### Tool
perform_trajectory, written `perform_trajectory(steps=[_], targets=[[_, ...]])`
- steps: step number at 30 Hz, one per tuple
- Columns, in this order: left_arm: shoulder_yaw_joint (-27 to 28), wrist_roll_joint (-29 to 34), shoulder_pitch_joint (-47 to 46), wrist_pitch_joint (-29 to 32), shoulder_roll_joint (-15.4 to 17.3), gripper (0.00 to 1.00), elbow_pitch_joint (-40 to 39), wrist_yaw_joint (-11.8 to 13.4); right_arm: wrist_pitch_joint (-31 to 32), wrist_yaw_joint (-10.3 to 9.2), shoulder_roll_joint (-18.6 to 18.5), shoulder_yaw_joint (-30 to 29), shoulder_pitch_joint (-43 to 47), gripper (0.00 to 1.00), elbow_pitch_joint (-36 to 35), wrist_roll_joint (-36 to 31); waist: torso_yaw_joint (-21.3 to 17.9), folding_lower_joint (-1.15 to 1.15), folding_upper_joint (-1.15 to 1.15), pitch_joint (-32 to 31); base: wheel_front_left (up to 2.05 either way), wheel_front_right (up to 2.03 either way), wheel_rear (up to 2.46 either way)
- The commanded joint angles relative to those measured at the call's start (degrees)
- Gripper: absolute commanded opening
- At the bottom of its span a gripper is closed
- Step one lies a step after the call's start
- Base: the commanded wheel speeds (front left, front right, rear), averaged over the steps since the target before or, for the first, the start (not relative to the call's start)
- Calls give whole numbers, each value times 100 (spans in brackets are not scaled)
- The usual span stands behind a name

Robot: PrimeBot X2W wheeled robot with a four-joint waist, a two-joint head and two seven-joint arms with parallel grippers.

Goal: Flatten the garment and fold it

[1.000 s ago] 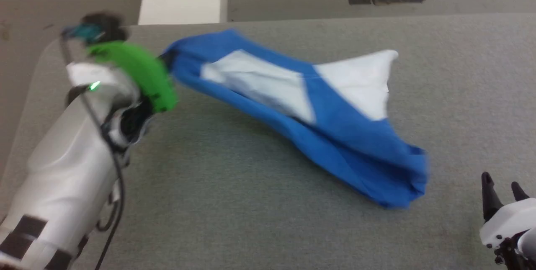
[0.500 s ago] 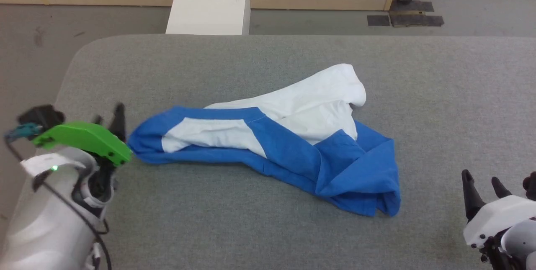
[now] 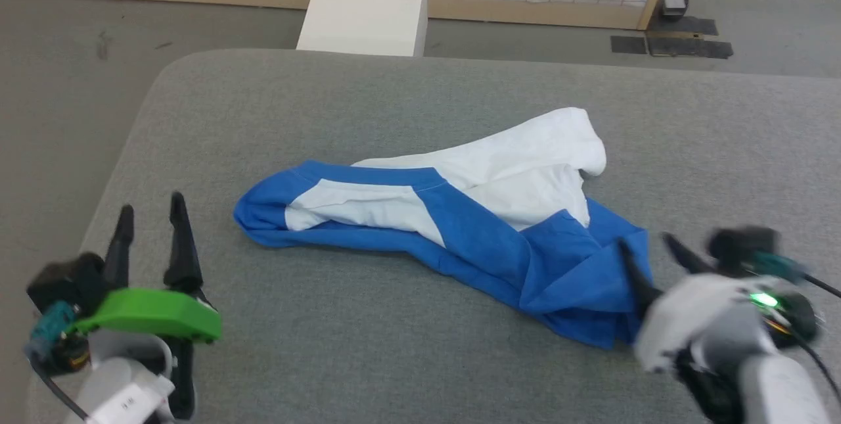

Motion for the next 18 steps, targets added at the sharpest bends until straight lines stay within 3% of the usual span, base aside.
perform_trajectory(steps=[1, 5, 6, 7, 18], targets=[[116, 159, 106, -20, -115, 100, -101, -78, 124, -8, 2, 256, -213, 100, -22, -24, 62, 0, 0, 52, 0, 0, 0], [387, 525, 220, -21, -442, 100, -218, -303, 785, -8, 2, 1088, -695, 100, 286, -88, 162, 0, 0, 153, 0, 0, 0], [488, 821, 163, -21, -619, 100, -181, -534, 1647, -8, 2, 1515, -1255, 100, 808, -418, 274, 0, 0, 262, 0, 0, 0], [507, 865, 144, -21, -652, 100, -171, -575, 1787, -8, 2, 1562, -1360, 100, 905, -515, 294, 0, 0, 286, 0, 0, 0], [664, 1156, -4, -21, -905, 100, 169, -957, 2490, -8, 2, 2016, -1826, 100, 1633, -421, 413, 0, 0, 434, 0, 0, 0]])
